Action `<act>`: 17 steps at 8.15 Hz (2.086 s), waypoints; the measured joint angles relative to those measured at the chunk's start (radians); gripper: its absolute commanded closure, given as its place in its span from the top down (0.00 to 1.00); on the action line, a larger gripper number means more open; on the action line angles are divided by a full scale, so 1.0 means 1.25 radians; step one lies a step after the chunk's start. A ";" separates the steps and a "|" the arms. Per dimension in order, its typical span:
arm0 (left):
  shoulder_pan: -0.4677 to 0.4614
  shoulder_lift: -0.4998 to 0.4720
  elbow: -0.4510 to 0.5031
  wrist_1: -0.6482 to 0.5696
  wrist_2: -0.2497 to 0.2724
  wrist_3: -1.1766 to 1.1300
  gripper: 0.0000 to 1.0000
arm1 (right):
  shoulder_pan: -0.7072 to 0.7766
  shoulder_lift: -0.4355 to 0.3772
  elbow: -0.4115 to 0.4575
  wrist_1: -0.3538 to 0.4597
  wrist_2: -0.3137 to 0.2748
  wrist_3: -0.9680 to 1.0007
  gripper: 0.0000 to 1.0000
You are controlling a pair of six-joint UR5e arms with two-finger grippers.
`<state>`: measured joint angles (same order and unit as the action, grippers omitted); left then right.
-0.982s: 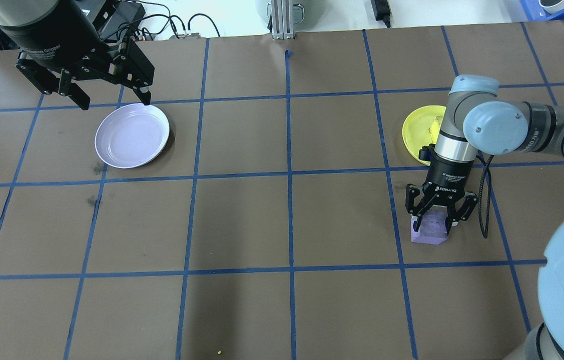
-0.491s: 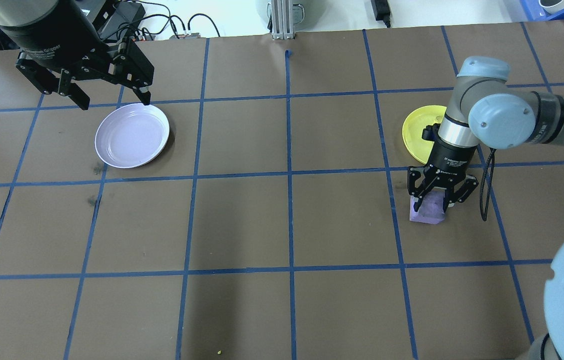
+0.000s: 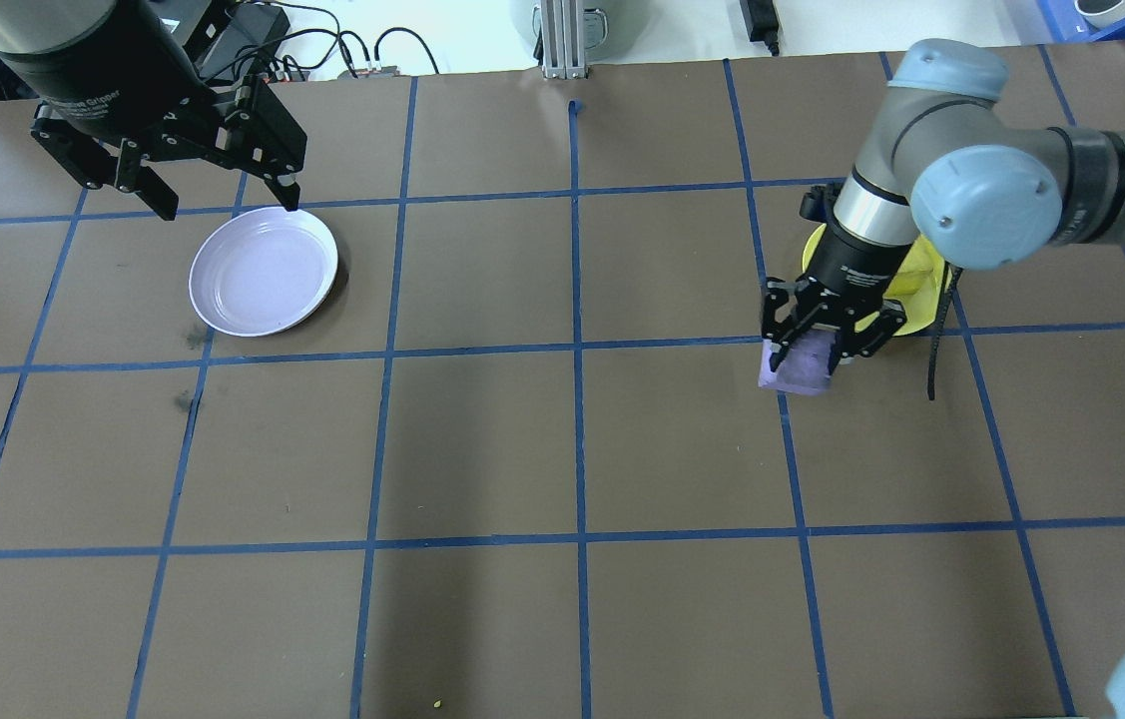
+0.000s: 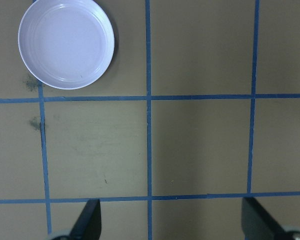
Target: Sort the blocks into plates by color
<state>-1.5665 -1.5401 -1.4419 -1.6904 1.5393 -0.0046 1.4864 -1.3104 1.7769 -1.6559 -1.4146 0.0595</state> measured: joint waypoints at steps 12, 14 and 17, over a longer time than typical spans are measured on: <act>0.016 0.001 0.007 0.000 0.007 0.044 1.00 | 0.413 0.178 -0.113 -0.322 0.210 0.617 1.00; 0.016 0.002 0.007 0.000 0.007 0.045 1.00 | 0.414 0.175 -0.119 -0.319 0.199 0.620 1.00; 0.016 0.002 0.006 0.000 0.006 0.045 1.00 | 0.393 0.114 -0.122 -0.257 0.188 0.604 1.00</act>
<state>-1.5463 -1.5375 -1.4350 -1.6905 1.5471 0.0522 1.9782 -1.1675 1.6248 -1.9767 -1.1793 0.8142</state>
